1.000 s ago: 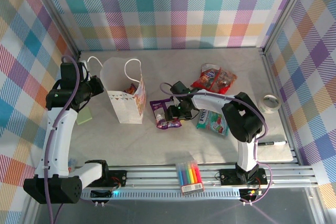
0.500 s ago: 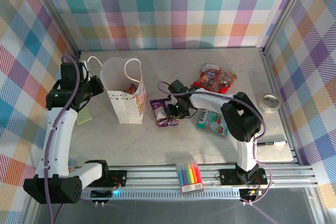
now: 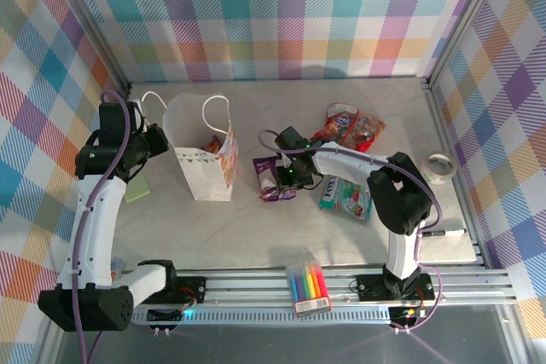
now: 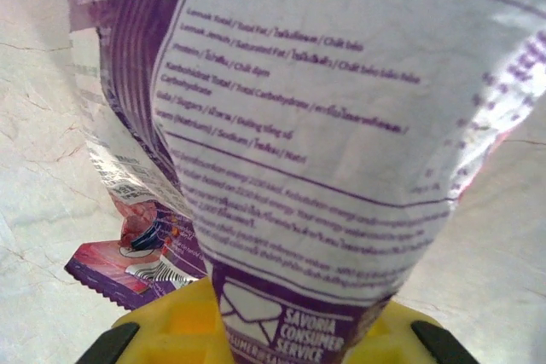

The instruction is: Place the snacks into the paper bag

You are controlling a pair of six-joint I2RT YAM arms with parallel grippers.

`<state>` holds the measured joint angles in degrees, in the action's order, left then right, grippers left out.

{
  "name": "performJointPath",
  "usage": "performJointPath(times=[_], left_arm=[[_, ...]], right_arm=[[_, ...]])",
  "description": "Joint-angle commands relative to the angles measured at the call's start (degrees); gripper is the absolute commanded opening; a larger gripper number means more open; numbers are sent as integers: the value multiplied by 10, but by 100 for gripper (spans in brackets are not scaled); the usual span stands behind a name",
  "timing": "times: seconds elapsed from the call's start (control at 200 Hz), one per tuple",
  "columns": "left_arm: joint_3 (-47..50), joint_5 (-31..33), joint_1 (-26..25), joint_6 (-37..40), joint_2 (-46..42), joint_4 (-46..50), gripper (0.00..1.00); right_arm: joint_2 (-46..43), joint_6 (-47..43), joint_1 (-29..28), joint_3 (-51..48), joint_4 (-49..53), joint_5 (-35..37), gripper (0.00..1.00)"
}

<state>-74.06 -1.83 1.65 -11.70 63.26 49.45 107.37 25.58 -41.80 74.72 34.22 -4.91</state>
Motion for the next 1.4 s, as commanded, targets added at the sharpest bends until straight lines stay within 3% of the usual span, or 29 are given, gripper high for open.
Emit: performJointPath(times=[0.0,0.315,0.625,1.395], left_arm=[[-6,6,6,5,-4,7,18],[-18,8,6,6,6,21,18],[-23,0,6,5,5,30,19],[-22,-11,6,1,6,15,19]], right_arm=[[-35,-24,0,27,21,19,11],[-90,-51,0,60,29,55,11],[-114,-135,0,179,104,169,11],[-164,-158,0,276,37,122,11]])
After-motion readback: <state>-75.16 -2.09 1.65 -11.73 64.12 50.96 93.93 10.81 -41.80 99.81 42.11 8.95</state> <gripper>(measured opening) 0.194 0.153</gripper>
